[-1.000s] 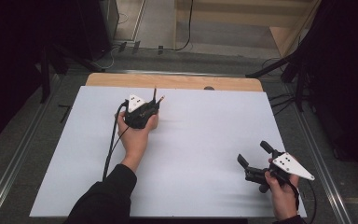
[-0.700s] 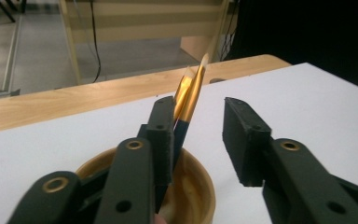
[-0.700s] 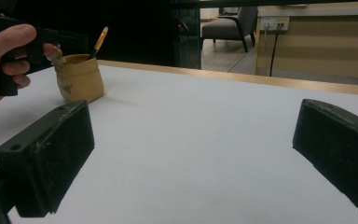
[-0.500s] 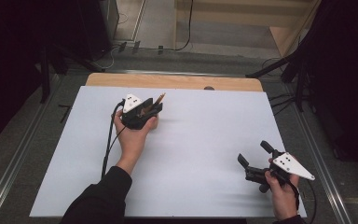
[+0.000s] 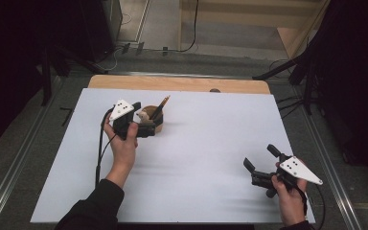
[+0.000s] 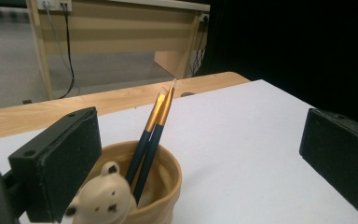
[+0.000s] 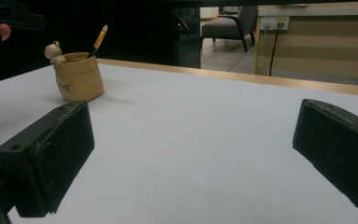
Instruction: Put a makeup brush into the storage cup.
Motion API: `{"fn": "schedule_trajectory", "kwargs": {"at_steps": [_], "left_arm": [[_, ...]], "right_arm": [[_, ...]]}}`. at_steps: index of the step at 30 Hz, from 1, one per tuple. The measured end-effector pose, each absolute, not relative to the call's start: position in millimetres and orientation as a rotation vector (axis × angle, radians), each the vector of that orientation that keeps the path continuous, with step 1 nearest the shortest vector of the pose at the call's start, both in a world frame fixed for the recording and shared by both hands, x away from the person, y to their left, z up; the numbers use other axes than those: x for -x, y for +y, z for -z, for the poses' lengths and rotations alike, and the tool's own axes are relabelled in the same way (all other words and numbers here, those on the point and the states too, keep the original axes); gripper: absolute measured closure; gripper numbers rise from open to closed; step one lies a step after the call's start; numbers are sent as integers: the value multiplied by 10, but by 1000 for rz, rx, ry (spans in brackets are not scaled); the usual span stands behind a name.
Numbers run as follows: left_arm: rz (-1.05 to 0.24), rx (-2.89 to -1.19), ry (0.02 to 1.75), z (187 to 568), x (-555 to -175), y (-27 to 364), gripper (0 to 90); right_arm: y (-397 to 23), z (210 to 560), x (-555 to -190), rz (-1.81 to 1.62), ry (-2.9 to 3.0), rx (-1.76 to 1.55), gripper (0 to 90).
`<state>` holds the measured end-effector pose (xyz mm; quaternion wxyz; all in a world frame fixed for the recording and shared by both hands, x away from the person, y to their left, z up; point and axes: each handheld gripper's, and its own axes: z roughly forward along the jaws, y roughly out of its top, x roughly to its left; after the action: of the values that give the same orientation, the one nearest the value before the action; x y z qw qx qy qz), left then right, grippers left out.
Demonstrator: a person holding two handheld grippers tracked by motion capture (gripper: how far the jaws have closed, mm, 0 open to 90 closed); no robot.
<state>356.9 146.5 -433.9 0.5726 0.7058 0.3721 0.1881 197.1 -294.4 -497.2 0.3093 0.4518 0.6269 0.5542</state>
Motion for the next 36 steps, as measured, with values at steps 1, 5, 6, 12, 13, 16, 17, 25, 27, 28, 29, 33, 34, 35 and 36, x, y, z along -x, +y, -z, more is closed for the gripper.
{"fn": "schedule_trajectory", "kwargs": {"at_steps": [1,5,6,12,13,16,17,25,27,28,29,33,34,35,36], "left_arm": [[-436,-1655,872,4335,-3552,1496,0],[-441,-1656,885,4346,-3472,1606,0],[-440,-1659,885,4354,-3449,1636,0],[-459,-1664,893,4379,-3338,1770,0],[-462,-1660,894,4384,-3322,1790,0],[-465,-1658,900,4405,-3285,1842,0],[-466,-1656,902,4410,-3273,1855,0],[-467,-1659,893,4430,-3164,1937,0],[-467,-1658,895,4436,-3140,1956,0],[-471,-1658,897,4442,-3125,1968,0],[-474,-1660,898,4447,-3111,1982,0],[-477,-1655,901,4469,-3051,2047,0],[-479,-1655,902,4474,-3034,2062,0],[-481,-1655,902,4482,-3012,2076,0],[-483,-1655,903,4488,-2998,2082,0]], "right_arm": [[-2945,4971,-1973,-1465,1654,-1195,0],[-2939,4976,-1969,-1462,1659,-1195,0],[-2940,4975,-1966,-1460,1659,-1192,0],[-2946,4969,-1959,-1458,1654,-1197,0],[-2945,4969,-1961,-1457,1655,-1194,0],[-2939,4969,-1966,-1454,1658,-1192,0],[-2937,4969,-1966,-1455,1659,-1192,0],[-2932,4971,-1966,-1453,1662,-1192,0],[-2935,4970,-1967,-1453,1660,-1193,0],[-2937,4970,-1968,-1455,1659,-1194,0],[-2937,4970,-1968,-1454,1659,-1194,0],[-2933,4970,-1967,-1448,1662,-1191,0],[-2932,4971,-1967,-1445,1662,-1190,0],[-2931,4972,-1967,-1446,1663,-1190,0],[-2930,4972,-1967,-1445,1663,-1190,0]]}}
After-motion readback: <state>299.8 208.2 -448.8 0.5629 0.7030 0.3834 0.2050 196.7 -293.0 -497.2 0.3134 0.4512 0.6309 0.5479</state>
